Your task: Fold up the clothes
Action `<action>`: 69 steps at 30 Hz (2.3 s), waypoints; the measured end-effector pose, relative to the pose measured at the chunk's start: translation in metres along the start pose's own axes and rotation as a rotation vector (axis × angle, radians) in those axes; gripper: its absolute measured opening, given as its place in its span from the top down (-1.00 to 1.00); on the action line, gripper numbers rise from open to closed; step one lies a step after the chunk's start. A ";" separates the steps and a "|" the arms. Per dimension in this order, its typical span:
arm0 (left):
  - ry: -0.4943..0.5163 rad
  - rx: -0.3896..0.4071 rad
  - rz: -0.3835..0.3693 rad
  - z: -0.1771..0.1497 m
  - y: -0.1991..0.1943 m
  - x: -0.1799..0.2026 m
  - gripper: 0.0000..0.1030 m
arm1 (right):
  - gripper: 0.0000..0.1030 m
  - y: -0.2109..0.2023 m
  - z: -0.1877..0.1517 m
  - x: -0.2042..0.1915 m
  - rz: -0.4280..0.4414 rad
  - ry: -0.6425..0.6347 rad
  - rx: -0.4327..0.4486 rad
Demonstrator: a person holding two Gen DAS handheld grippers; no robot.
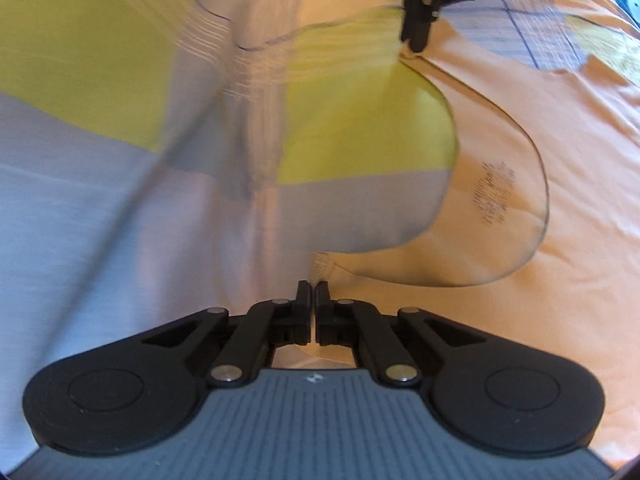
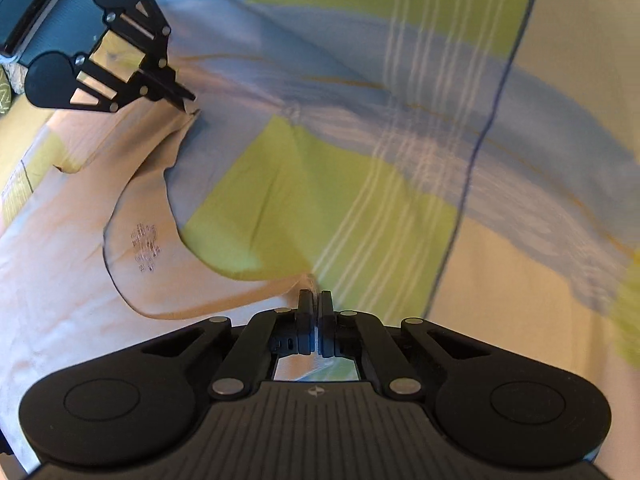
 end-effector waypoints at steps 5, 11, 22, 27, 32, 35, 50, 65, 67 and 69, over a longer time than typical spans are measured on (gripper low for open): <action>0.016 0.018 0.061 0.013 -0.009 -0.004 1.00 | 1.00 -0.019 0.009 0.014 -0.068 -0.027 0.030; -0.012 0.029 0.169 0.024 -0.006 -0.011 1.00 | 1.00 -0.023 0.026 0.031 -0.154 -0.050 0.050; -0.138 -0.003 0.234 -0.001 -0.008 0.000 0.66 | 0.49 -0.029 0.009 0.017 -0.226 0.049 0.054; -0.364 0.013 0.205 -0.042 -0.047 0.007 0.57 | 0.48 -0.057 -0.021 -0.023 -0.124 0.241 0.110; -0.472 0.020 0.102 -0.076 -0.063 0.033 0.57 | 0.49 -0.061 -0.042 -0.100 -0.019 0.210 0.099; -0.520 0.011 0.038 -0.085 -0.049 0.047 0.56 | 0.49 -0.050 -0.053 -0.136 0.041 0.217 0.066; -0.493 0.165 0.116 -0.073 -0.042 0.009 0.36 | 0.47 -0.045 -0.096 -0.188 -0.016 0.329 -0.013; -0.536 0.189 0.130 -0.038 -0.023 -0.024 0.59 | 0.31 -0.058 -0.113 -0.180 -0.010 0.454 0.001; -0.556 0.193 0.120 -0.047 -0.039 -0.012 0.56 | 0.31 -0.060 -0.120 -0.186 -0.002 0.443 -0.027; -0.565 0.184 0.116 -0.060 -0.056 0.003 0.56 | 0.31 -0.062 -0.130 -0.192 0.005 0.439 -0.049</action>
Point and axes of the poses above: each gripper's, at about its wrist camera, not at the fingertips, and y roughly the way its jaws point, x to its right, z to its top, the point moved 1 cm from there along y, roughly the way its jaws point, and after that the axes turned 14 degrees about -y, right-handed, at the moved point
